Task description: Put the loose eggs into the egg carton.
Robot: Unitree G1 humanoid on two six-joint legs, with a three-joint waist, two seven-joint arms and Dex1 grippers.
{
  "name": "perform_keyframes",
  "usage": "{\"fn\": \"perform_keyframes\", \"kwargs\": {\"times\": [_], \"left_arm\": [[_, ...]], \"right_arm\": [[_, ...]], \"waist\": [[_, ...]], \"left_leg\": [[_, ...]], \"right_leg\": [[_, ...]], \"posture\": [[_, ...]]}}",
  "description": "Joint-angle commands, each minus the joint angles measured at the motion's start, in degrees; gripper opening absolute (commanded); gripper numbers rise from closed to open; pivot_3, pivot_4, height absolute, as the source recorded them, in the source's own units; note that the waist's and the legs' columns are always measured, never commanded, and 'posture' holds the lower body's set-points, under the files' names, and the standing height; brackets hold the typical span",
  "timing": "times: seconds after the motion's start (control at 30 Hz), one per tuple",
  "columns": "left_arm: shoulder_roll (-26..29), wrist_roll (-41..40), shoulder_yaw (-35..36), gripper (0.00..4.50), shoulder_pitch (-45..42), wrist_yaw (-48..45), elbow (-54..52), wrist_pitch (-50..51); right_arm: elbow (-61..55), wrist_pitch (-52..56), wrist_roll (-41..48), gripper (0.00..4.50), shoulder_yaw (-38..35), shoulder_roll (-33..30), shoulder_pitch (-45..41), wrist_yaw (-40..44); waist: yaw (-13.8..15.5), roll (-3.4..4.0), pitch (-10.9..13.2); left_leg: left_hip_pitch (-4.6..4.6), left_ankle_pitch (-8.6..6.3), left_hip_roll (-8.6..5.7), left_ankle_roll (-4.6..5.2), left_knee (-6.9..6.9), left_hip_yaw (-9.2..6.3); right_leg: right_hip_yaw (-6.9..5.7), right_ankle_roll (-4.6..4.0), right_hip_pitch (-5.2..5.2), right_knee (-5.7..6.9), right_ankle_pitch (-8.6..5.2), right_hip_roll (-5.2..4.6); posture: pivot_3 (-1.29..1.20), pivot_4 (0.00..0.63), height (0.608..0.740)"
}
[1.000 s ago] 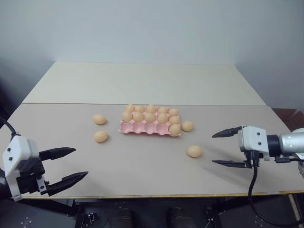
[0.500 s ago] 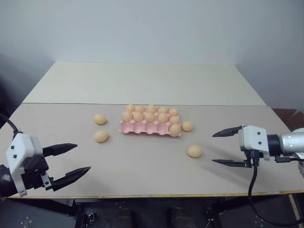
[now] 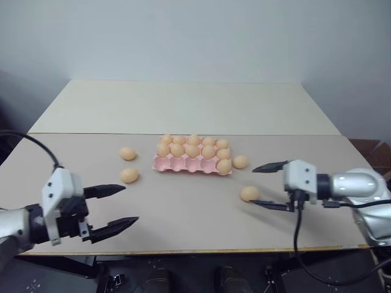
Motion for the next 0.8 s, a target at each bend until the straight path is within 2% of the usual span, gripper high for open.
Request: {"fn": "perform_keyframes", "kwargs": {"times": [0.03,0.17,0.5,0.6,0.73,0.8], "left_arm": [[0.48,0.1,-2.03,4.47,-1.68,0.35,-0.8,-0.85],[-0.18,0.67,-4.24,4.47,-2.51,0.73,-1.06,-1.23],[-0.46,2.15,-5.51,4.47,-2.68,0.4,-0.12,-2.73],[-0.66,2.52,-5.68,4.5,-2.39,0.42,-0.25,-3.05],[-0.9,3.06,-5.56,4.5,-1.92,0.27,-0.46,-3.19],[-0.89,3.2,-5.35,4.5,-1.87,0.13,-0.37,-3.14]], "right_arm": [[1.96,-0.28,-2.7,4.5,1.17,0.48,-1.79,-1.13],[7.46,-3.3,-7.0,4.5,4.64,2.34,-2.85,-1.86],[15.02,-6.56,-10.89,4.5,7.43,4.26,-4.75,-0.85],[15.49,-6.53,-10.78,3.89,7.39,4.49,-4.77,-0.44],[16.48,-7.59,-12.28,2.48,7.7,4.9,-4.49,-1.57],[16.64,-8.14,-12.74,1.98,7.61,5.31,-4.27,-2.32]], "waist": [[0.04,0.0,0.0],[0.07,0.0,0.0],[0.05,0.0,0.0],[0.03,0.0,0.0],[0.04,0.0,0.0],[0.04,0.0,0.0]], "left_leg": [[-0.02,0.06,-0.01,0.1,-0.01,0.0],[-0.07,0.11,-0.02,0.19,-0.05,0.0],[-0.01,0.12,-0.01,0.2,-0.02,-0.01],[-0.02,0.12,-0.01,0.2,-0.03,-0.01],[-0.03,0.12,-0.01,0.2,-0.03,-0.01],[-0.01,0.12,-0.01,0.2,-0.03,-0.01]], "right_leg": [[0.0,0.0,-0.01,-0.01,0.0,0.0],[-0.01,-0.01,-0.01,-0.09,-0.01,0.01],[-0.01,-0.01,0.03,-0.03,0.0,0.03],[-0.01,-0.01,0.01,-0.02,-0.01,0.03],[0.0,-0.01,0.02,-0.04,-0.01,0.02],[0.0,-0.01,0.03,-0.03,-0.01,0.03]], "posture": [[0.0,0.15,0.74],[0.0,0.15,0.74],[0.0,0.15,0.74],[0.0,0.15,0.74],[0.0,0.15,0.74],[0.0,0.15,0.74]]}}
